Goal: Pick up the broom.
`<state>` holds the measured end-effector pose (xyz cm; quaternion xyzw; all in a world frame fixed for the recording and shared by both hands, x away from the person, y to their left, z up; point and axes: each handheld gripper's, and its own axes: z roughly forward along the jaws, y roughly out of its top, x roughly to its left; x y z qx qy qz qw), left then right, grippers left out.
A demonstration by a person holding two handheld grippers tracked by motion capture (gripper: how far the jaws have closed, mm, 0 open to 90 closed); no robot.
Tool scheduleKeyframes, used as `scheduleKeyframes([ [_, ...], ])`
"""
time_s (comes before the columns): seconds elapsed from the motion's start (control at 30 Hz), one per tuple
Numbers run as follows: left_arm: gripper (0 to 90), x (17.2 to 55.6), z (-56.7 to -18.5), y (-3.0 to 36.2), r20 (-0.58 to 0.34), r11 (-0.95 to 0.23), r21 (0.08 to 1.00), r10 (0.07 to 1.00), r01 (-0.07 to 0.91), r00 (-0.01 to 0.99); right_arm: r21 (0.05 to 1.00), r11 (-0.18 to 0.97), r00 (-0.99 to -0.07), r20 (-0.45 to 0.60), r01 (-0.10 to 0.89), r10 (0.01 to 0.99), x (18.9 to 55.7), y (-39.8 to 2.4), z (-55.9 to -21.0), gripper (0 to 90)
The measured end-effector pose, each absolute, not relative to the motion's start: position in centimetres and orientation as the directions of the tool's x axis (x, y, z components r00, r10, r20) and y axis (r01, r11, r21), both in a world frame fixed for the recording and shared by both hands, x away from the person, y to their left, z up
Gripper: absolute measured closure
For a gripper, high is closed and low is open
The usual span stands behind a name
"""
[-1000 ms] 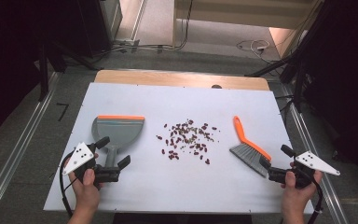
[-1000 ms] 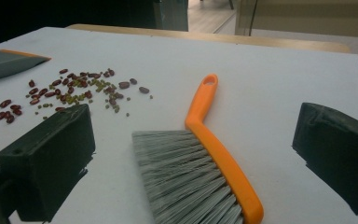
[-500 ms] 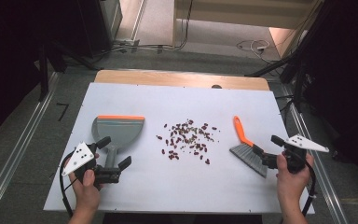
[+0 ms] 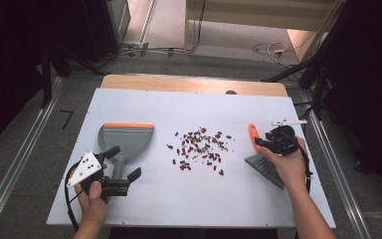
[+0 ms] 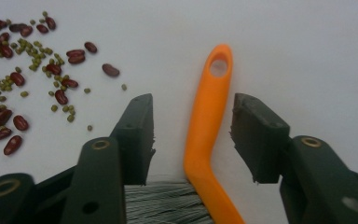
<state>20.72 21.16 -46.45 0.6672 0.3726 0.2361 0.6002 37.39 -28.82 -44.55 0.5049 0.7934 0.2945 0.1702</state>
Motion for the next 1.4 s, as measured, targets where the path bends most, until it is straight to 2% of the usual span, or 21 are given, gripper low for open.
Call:
scheduleKeyframes([
  [0.1, 0.1, 20.8, -46.5, 21.1, -0.133, -0.004, 0.976, 0.777, 0.216, 0.615, 0.584, 0.276, -0.388, 0.072, 0.763, 0.919, 38.3, -28.7, -45.2, 49.5],
  [0.37, 0.1, 20.7, -46.4, 21.0, -0.129, -0.009, 0.977, 0.773, 0.214, 0.622, 0.508, 0.28, -0.325, 0.001, 0.815, 0.946, 39.2, -28.0, -46.1, 52.3],
  [0.57, 0.1, 20.8, -46.5, 20.9, -0.126, -0.015, 0.976, 0.772, 0.215, 0.623, 0.461, 0.289, -0.324, -0.004, 0.839, 0.946, 39.6, -27.3, -47.1, 55.3],
  [0.67, 0.1, 20.8, -46.5, 20.8, -0.124, -0.019, 0.976, 0.769, 0.216, 0.627, 0.45, 0.316, -0.33, -0.05, 0.835, 0.943, 39.6, -27.0, -47.5, 57.4],
  [0.9, 0.1, 20.8, -46.5, 20.4, -0.116, -0.033, 0.976, 0.762, 0.217, 0.637, 0.446, 0.273, -0.294, -0.022, 0.853, 0.955, 39.6, -27.0, -47.7, 61.3],
  [0.97, 0.1, 20.8, -46.5, 20.1, -0.112, -0.04, 0.975, 0.759, 0.217, 0.642, 0.437, 0.275, -0.294, -0.023, 0.857, 0.955, 39.7, -26.9, -47.6, 66.1],
  [1.2, 0.1, 20.7, -46.4, 19.9, -0.107, -0.043, 0.976, 0.754, 0.212, 0.648, 0.474, 0.242, -0.281, 0.013, 0.847, 0.96, 39.4, -27.5, -47.8, 68.9],
  [1.3, 0.1, 20.7, -46.4, 19.9, -0.106, -0.045, 0.976, 0.752, 0.212, 0.65, 0.518, 0.248, -0.294, 0.008, 0.819, 0.956, 38.8, -27.7, -48.0, 69.1],
  [1.37, 0.1, 20.8, -46.4, 19.9, -0.11, -0.043, 0.976, 0.749, 0.213, 0.653, 0.558, 0.227, -0.296, 0.036, 0.798, 0.954, 38.3, -28.1, -47.9, 69.1],
  [1.4, 0.1, 20.8, -46.5, 19.9, -0.11, -0.044, 0.976, 0.747, 0.214, 0.656, 0.604, 0.201, -0.313, 0.085, 0.771, 0.946, 37.7, -28.6, -47.6, 69.2],
])
